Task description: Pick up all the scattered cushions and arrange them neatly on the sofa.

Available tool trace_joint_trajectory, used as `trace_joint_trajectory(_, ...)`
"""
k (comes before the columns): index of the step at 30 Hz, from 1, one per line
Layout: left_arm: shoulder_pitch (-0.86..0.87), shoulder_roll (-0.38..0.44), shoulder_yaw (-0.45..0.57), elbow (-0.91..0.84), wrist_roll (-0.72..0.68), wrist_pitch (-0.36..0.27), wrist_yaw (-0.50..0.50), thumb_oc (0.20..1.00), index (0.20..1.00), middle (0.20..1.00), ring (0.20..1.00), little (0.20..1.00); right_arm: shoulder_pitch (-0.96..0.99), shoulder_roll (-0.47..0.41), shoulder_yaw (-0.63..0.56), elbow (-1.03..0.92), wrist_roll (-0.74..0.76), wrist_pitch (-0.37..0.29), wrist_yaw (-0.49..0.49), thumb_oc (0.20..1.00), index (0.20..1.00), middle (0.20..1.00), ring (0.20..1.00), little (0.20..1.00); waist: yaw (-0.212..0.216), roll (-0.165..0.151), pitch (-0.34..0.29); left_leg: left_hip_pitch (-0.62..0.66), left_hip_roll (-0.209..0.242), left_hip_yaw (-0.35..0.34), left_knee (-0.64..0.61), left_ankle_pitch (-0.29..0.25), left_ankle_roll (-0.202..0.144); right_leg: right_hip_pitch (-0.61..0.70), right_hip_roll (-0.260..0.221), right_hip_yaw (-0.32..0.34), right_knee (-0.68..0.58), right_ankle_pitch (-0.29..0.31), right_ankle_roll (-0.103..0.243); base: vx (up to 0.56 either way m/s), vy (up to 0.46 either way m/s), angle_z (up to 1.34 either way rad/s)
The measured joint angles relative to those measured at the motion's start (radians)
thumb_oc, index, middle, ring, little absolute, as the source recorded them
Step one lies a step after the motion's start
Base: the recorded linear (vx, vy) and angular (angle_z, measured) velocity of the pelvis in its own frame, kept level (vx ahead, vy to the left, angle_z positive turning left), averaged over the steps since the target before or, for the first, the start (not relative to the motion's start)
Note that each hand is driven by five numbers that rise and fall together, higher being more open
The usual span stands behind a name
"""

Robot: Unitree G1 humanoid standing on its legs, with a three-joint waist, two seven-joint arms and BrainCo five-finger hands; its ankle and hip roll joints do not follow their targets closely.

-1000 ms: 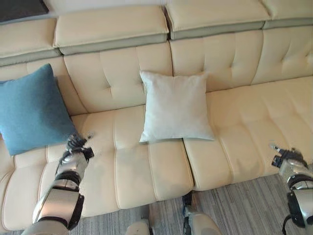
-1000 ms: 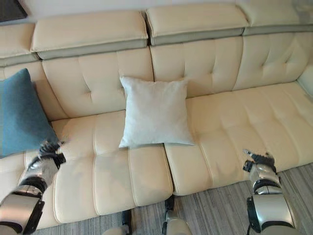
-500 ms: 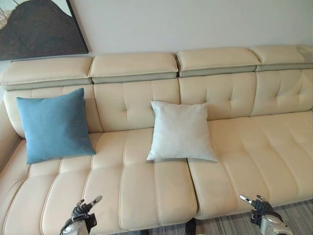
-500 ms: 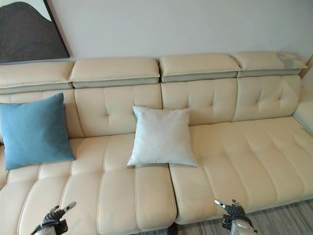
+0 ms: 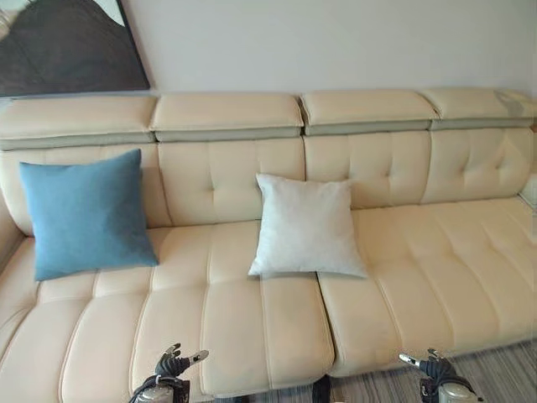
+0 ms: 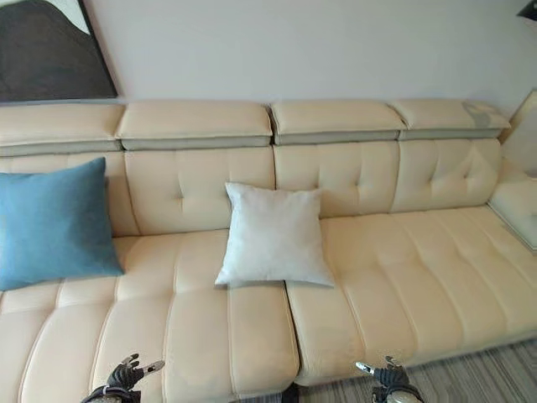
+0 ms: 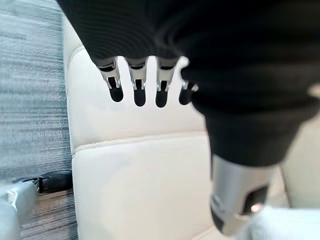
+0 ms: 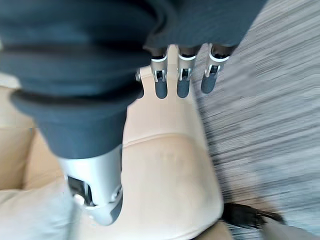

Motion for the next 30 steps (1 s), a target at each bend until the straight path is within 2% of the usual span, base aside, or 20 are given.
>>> trace_joint_trajectory(2, -0.005, -0.008, 0.005, -0.024, 0.018, 0.000, 0.001, 1.000, 1.000, 1.000, 1.000, 1.000, -0.002, 0.004, 0.000, 0.004, 0.000, 0.003, 0.002, 1.000, 1.000, 1.000, 1.000, 1.000, 0.001, 0.036, 0.023, -0.009, 0.036, -0.001, 0.000, 0.002, -0.001, -0.028, 0.022, -0.030, 0.122, -0.020, -0.031, -0.07, -0.026, -0.10)
trace_joint_trajectory(3, -0.001, -0.006, 0.004, -0.032, 0.018, -0.002, -0.002, 1.000, 1.000, 1.000, 1.000, 1.000, 0.004, 0.007, 0.001, 0.002, 0.001, 0.002, 0.007, 1.000, 1.000, 1.000, 1.000, 1.000, 0.007, 0.052, 0.030, -0.001, 0.055, 0.012, 0.008, 0.012, 0.008, -0.029, 0.019, -0.045, 0.341, -0.139, -0.044, -0.05, -0.058, -0.09)
trace_joint_trajectory(5, 0.009, 0.004, 0.005, -0.025, 0.018, -0.001, -0.002, 1.000, 1.000, 1.000, 1.000, 1.000, 0.009, 0.007, 0.000, 0.001, 0.001, -0.001, 0.008, 1.000, 1.000, 1.000, 1.000, 1.000, 0.008, 0.036, 0.023, 0.009, 0.046, 0.020, 0.008, 0.013, 0.007, 0.029, 0.018, -0.037, 0.329, -0.170, -0.048, -0.13, -0.156, -0.10)
trace_joint_trajectory(6, 0.017, -0.004, 0.010, 0.002, 0.018, 0.003, -0.003, 1.000, 1.000, 1.000, 1.000, 1.000, -0.006, 0.000, -0.001, 0.000, 0.002, -0.005, 0.009, 1.000, 1.000, 1.000, 1.000, 1.000, 0.012, 0.046, 0.034, 0.013, 0.059, 0.032, 0.008, 0.019, 0.008, 0.062, 0.020, -0.030, 0.301, -0.225, -0.044, -0.24, -0.282, -0.11)
trace_joint_trajectory(7, 0.025, -0.010, 0.014, 0.024, 0.018, 0.002, -0.003, 1.000, 1.000, 1.000, 1.000, 1.000, -0.012, 0.001, 0.001, -0.002, 0.002, -0.007, 0.013, 1.000, 1.000, 1.000, 1.000, 1.000, 0.017, 0.060, 0.029, 0.020, 0.076, 0.033, 0.012, 0.026, -0.005, 0.060, 0.032, -0.022, 0.383, -0.305, -0.012, -0.24, -0.268, -0.11)
trace_joint_trajectory(8, 0.030, -0.007, 0.014, 0.030, 0.017, 0.003, -0.005, 1.000, 1.000, 1.000, 1.000, 1.000, -0.004, 0.004, 0.012, -0.004, 0.002, -0.007, 0.014, 1.000, 1.000, 1.000, 1.000, 1.000, 0.024, 0.050, 0.022, 0.012, 0.077, 0.040, 0.022, 0.027, -0.022, 0.069, 0.026, -0.033, 0.371, -0.313, -0.012, -0.24, -0.268, -0.28)
trace_joint_trajectory(9, 0.034, -0.001, 0.019, 0.030, 0.017, 0.003, -0.005, 1.000, 1.000, 1.000, 1.000, 1.000, 0.000, 0.010, 0.023, -0.005, 0.002, -0.007, 0.014, 1.000, 1.000, 1.000, 1.000, 1.000, 0.045, 0.029, 0.015, 0.012, 0.072, 0.054, 0.025, 0.026, -0.027, 0.082, 0.016, -0.040, 0.321, -0.305, -0.036, -0.30, -0.317, -0.32)
trace_joint_trajectory(10, 0.034, -0.018, 0.017, 0.059, 0.017, 0.010, -0.006, 1.000, 1.000, 1.000, 1.000, 1.000, -0.004, 0.012, 0.038, -0.001, 0.002, -0.005, 0.014, 1.000, 1.000, 1.000, 1.000, 1.000, 0.057, 0.047, 0.017, 0.010, 0.097, 0.046, 0.035, 0.032, -0.038, 0.134, 0.071, -0.031, 0.216, -0.235, -0.107, -0.22, -0.220, -0.20)
trace_joint_trajectory(11, 0.045, -0.026, 0.011, 0.073, 0.017, 0.011, -0.004, 1.000, 1.000, 1.000, 1.000, 1.000, 0.007, 0.009, 0.037, -0.001, 0.002, -0.004, 0.015, 1.000, 1.000, 1.000, 1.000, 1.000, 0.053, 0.052, 0.015, -0.006, 0.113, 0.034, 0.059, 0.046, -0.035, 0.154, 0.098, -0.046, 0.179, -0.208, -0.120, -0.48, -0.416, 0.02)
trace_joint_trajectory(12, 0.051, -0.029, 0.011, 0.073, 0.016, 0.017, -0.006, 1.000, 1.000, 1.000, 1.000, 1.000, 0.018, 0.005, 0.037, 0.000, 0.001, -0.004, 0.012, 1.000, 1.000, 1.000, 1.000, 1.000, 0.058, 0.039, 0.019, -0.020, 0.115, 0.008, 0.081, 0.054, -0.055, 0.176, 0.109, -0.046, 0.129, -0.190, -0.137, -0.40, -0.278, 0.09)
trace_joint_trajectory(13, 0.058, -0.033, 0.006, 0.073, 0.017, 0.017, -0.007, 1.000, 1.000, 1.000, 1.000, 1.000, 0.020, -0.002, 0.038, -0.001, 0.001, -0.004, 0.012, 1.000, 1.000, 1.000, 1.000, 1.000, 0.058, 0.048, 0.014, -0.023, 0.121, -0.001, 0.083, 0.066, -0.052, 0.181, 0.124, -0.046, 0.116, -0.176, -0.142, -0.53, -0.347, 0.15)
trace_joint_trajectory(14, 0.064, -0.041, 0.009, 0.078, 0.016, 0.020, -0.006, 1.000, 1.000, 1.000, 1.000, 1.000, 0.024, -0.013, 0.037, -0.005, 0.002, -0.006, 0.011, 1.000, 1.000, 1.000, 1.000, 1.000, 0.055, 0.058, 0.013, -0.038, 0.134, -0.011, 0.087, 0.090, -0.086, 0.180, 0.140, -0.059, 0.110, -0.170, -0.151, -0.26, -0.150, 0.23)
trace_joint_trajectory(16, 0.041, -0.044, 0.009, 0.074, 0.016, 0.025, -0.005, 1.000, 1.000, 1.000, 1.000, 1.000, 0.023, -0.019, 0.036, -0.004, 0.002, -0.006, 0.002, 1.000, 1.000, 1.000, 1.000, 1.000, 0.044, 0.047, 0.027, -0.069, 0.145, -0.037, 0.089, 0.160, -0.154, 0.185, 0.149, -0.087, 0.084, -0.152, -0.172, -0.28, -0.126, 0.35)
trace_joint_trajectory(19, 0.029, -0.053, 0.006, 0.067, 0.017, 0.026, -0.005, 1.000, 1.000, 1.000, 1.000, 1.000, 0.014, -0.031, 0.037, -0.004, 0.002, -0.006, -0.001, 1.000, 1.000, 1.000, 1.000, 1.000, 0.035, 0.050, 0.049, -0.053, 0.142, -0.059, 0.066, 0.194, -0.172, 0.213, 0.162, -0.099, 0.034, -0.140, -0.174, -0.20, -0.089, 0.15)
trace_joint_trajectory(20, 0.030, -0.053, 0.005, 0.063, 0.017, 0.026, -0.006, 1.000, 1.000, 1.000, 1.000, 1.000, 0.009, -0.033, 0.043, -0.005, 0.002, -0.006, -0.001, 1.000, 1.000, 1.000, 1.000, 1.000, 0.036, 0.060, 0.044, -0.044, 0.130, -0.066, 0.067, 0.199, -0.165, 0.214, 0.159, -0.100, 0.033, -0.123, -0.200, -0.28, -0.098, -0.05)
trace_joint_trajectory(23, 0.015, -0.054, 0.006, 0.052, 0.017, 0.026, -0.005, 1.000, 1.000, 1.000, 1.000, 1.000, 0.006, -0.034, 0.057, -0.007, 0.002, -0.004, 0.002, 1.000, 1.000, 1.000, 1.000, 1.000, 0.027, 0.059, 0.052, -0.026, 0.084, -0.063, 0.064, 0.179, -0.154, 0.226, 0.140, -0.099, -0.012, -0.098, -0.202, -0.09, 0.000, -0.03)
trace_joint_trajectory(26, 0.012, -0.055, 0.005, 0.035, 0.017, 0.027, -0.006, 1.000, 1.000, 1.000, 1.000, 1.000, 0.010, -0.031, 0.076, -0.013, 0.002, -0.004, 0.003, 1.000, 1.000, 1.000, 1.000, 1.000, 0.011, 0.052, 0.055, 0.000, 0.035, -0.062, 0.135, 0.058, -0.122, 0.224, 0.111, -0.097, -0.013, -0.098, -0.212, -0.06, 0.043, -0.03)
trace_joint_trajectory(27, 0.010, -0.056, 0.005, 0.018, 0.017, 0.027, -0.008, 1.000, 1.000, 1.000, 1.000, 1.000, 0.018, -0.031, 0.074, -0.027, 0.002, -0.003, 0.003, 1.000, 1.000, 1.000, 1.000, 1.000, 0.003, 0.053, 0.054, 0.008, 0.023, -0.059, 0.145, 0.026, -0.095, 0.224, 0.106, -0.097, -0.012, -0.093, -0.203, -0.03, 0.088, 0.08)
trace_joint_trajectory(29, 0.012, -0.056, 0.005, -0.004, 0.017, 0.026, -0.011, 1.000, 1.000, 1.000, 1.000, 1.000, 0.029, -0.030, 0.075, -0.041, 0.002, -0.004, 0.004, 1.000, 1.000, 1.000, 1.000, 1.000, 0.002, 0.055, 0.054, 0.009, 0.022, -0.059, 0.141, 0.009, -0.083, 0.216, 0.106, -0.095, -0.011, -0.090, -0.194, -0.02, 0.123, 0.00)
trace_joint_trajectory(30, 0.011, -0.057, 0.005, -0.014, 0.017, 0.027, -0.012, 1.000, 1.000, 1.000, 1.000, 1.000, 0.036, -0.025, 0.074, -0.042, 0.002, -0.003, 0.005, 1.000, 1.000, 1.000, 1.000, 1.000, 0.002, 0.061, 0.051, 0.022, 0.022, -0.058, 0.107, 0.004, -0.076, 0.210, 0.107, -0.093, -0.009, -0.075, -0.167, -0.02, 0.157, -0.02)
